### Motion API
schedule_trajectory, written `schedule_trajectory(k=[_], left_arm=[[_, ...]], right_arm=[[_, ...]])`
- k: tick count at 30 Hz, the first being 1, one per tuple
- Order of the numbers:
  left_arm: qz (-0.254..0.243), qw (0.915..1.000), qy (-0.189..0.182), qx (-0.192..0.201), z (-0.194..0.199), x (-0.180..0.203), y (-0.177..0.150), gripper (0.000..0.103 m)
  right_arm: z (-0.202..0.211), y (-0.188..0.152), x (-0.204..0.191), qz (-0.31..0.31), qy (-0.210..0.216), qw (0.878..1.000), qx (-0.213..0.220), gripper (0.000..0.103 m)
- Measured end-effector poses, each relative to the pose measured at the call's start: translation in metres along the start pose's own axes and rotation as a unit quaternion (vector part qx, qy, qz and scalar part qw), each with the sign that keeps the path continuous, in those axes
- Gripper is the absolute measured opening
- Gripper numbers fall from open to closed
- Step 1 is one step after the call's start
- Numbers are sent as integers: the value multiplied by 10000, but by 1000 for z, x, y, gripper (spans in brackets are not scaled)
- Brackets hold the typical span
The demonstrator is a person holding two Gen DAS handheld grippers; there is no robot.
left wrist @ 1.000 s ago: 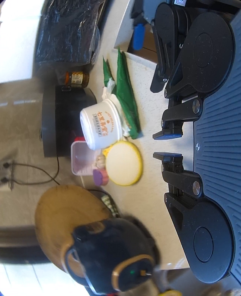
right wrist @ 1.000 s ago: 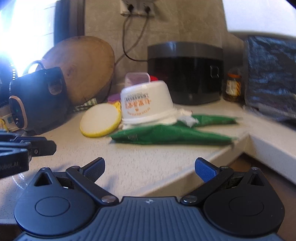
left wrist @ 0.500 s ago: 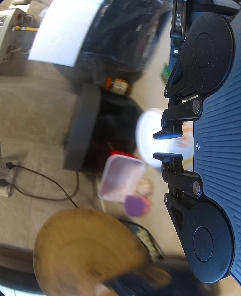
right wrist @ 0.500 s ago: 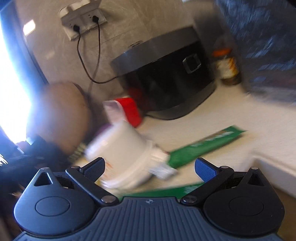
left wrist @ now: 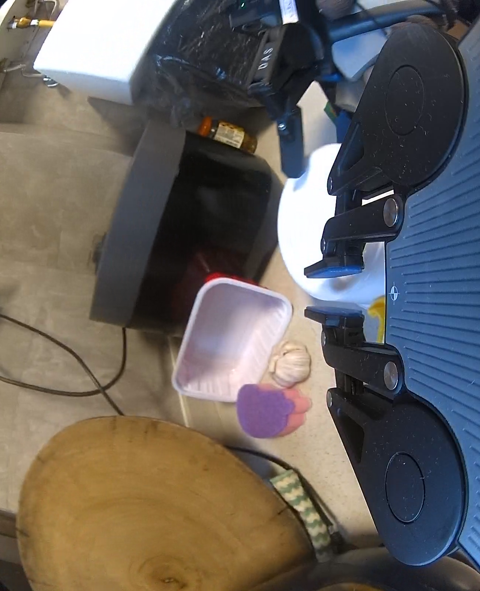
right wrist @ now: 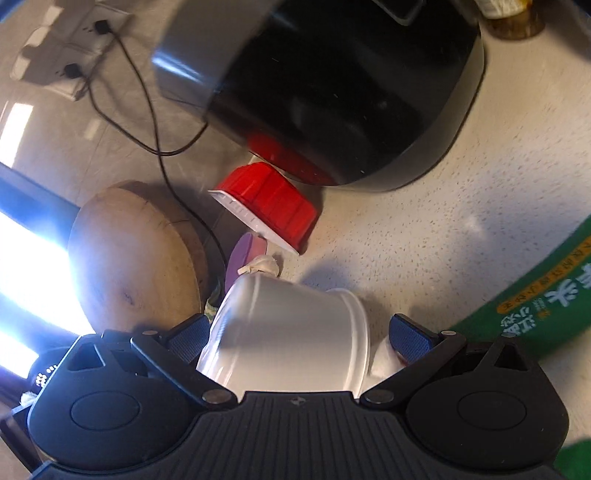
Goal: Collect trash
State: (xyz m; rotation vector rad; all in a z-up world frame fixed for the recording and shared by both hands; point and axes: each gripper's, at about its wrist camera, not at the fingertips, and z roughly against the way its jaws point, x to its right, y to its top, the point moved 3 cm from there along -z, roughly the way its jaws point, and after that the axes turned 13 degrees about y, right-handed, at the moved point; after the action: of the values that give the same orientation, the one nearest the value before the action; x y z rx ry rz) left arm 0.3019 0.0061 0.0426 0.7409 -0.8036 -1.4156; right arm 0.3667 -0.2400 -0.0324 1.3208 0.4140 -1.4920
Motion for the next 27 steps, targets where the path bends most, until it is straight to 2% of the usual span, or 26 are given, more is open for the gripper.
schedule_trajectory(k=[4,7,9,12,16,19,21,24,27], left_arm=[[244,9995,94,-154,-13,-12,-5,19],[492,9978,118,-417,-24,-25,-10,18],[621,9955,153,-704,-34,-31,-15,12],[819,9938,10,-753,-38,-36,-17,11],[902,9926,-238,-783,-49,-15,-12,10],[795,9949,-354,-506,-56,9,-4,9],[756,9956,-433,-341,-58,18,1,9],[784,9958,-394,-259,-54,18,6,9],[782,9963,-315,-190,-36,7,10,11]], right_arm=[[-16,3,6,-231,220,9992,-239,103],[-24,1,4,-336,473,9976,-386,103],[-22,2,4,-518,778,9949,-374,103],[-11,5,-7,-496,1072,9926,-272,103],[9,4,-36,352,598,9976,-58,103],[18,-2,-55,906,205,9957,53,103],[21,-8,-66,1164,91,9931,98,103],[23,-19,-80,1445,68,9894,143,103],[24,-30,-87,1567,405,9868,-52,103]])
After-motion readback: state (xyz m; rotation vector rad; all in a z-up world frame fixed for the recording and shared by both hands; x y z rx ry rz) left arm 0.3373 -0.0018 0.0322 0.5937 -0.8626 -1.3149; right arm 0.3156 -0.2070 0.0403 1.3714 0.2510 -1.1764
